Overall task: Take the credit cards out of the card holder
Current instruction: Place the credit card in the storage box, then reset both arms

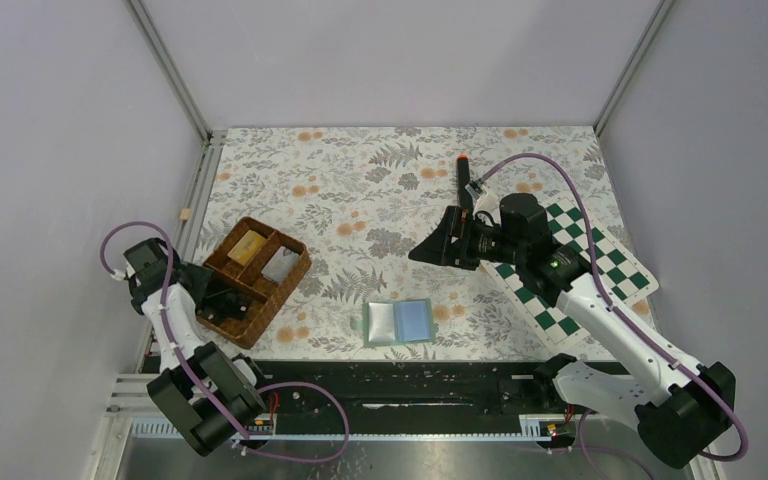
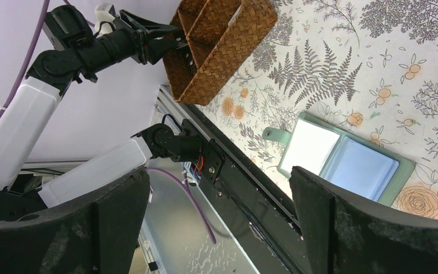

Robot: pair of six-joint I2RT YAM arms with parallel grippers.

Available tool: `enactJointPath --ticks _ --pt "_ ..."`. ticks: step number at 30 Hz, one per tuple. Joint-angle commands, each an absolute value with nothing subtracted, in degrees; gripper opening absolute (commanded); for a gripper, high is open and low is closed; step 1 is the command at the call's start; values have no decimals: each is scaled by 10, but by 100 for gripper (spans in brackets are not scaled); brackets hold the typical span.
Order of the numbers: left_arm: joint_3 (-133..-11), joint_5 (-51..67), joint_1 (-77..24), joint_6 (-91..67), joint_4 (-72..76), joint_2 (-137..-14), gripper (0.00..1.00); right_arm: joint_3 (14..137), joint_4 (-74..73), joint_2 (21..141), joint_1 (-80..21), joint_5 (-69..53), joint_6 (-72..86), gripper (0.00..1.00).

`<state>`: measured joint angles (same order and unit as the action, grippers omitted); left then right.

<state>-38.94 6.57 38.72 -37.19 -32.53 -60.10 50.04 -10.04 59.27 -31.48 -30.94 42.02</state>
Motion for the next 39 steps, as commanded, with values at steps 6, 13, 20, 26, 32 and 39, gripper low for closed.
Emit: enactJointPath --ticks 6,13,20,26,32,39 --pt "-374 16 389 -401 -299 -621 28 526 -92 598 -311 -310 410 98" --pt "-358 -53 389 -415 -328 -569 30 524 -92 600 -311 -314 405 98" --pt "-359 -70 390 -414 -344 -563 41 519 -91 597 -311 -316 405 98" --pt "-378 12 386 -371 -329 -560 41 517 -89 595 -311 -315 403 98" --pt "-417 99 329 -357 -315 -489 48 523 -119 610 -311 -306 383 98" --pt "-441 119 93 -386 -258 -401 63 579 -292 593 -311 -123 310 98"
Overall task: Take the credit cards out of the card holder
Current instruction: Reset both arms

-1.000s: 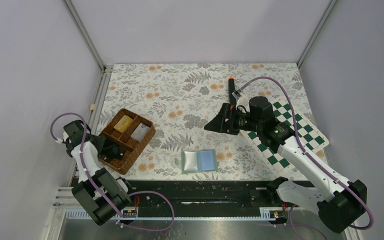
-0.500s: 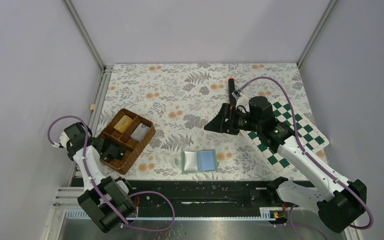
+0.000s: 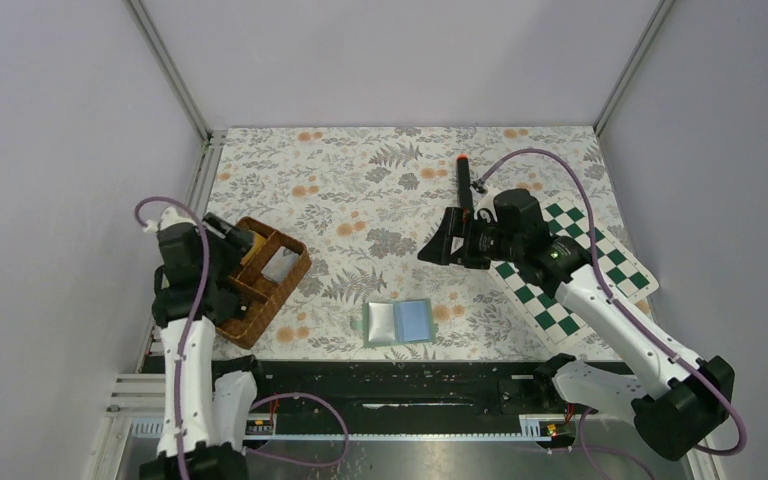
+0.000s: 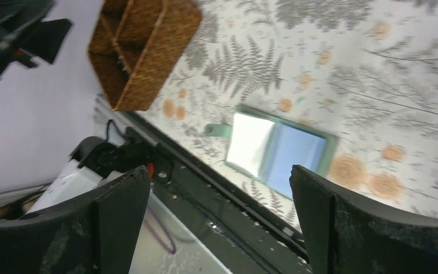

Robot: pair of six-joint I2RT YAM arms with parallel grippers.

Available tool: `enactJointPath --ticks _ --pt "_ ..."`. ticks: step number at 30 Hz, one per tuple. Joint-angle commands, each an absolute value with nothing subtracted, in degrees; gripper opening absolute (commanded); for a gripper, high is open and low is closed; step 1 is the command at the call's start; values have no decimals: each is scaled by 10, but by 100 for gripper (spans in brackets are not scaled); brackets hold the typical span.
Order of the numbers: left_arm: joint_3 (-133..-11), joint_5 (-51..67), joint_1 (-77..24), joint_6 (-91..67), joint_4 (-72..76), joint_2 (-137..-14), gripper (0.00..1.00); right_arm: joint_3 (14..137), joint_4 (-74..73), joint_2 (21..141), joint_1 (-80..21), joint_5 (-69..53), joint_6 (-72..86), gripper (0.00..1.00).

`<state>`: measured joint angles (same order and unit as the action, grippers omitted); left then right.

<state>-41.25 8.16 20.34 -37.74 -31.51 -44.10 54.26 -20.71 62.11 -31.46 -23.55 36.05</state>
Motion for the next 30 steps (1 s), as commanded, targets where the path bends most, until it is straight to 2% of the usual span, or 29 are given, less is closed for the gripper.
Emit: enactJointPath --ticks 1,3,4,8,14,30 --pt "-443 127 59 -389 -245 -397 68 576 -297 579 -311 -105 300 98" --pt "-440 150 -11 -393 -218 -393 97 565 -304 548 -311 -60 286 98" --pt "-437 157 -48 -394 -209 -393 99 557 -311 525 -311 -24 295 98" --pt "-407 159 -193 -380 -154 -393 99 535 -333 471 -311 31 283 98" --pt "-339 178 -296 -362 -65 -401 99 483 -320 391 -311 2 296 99" --pt "-356 176 -320 -339 -72 -403 99 453 -301 336 -311 -3 317 99"
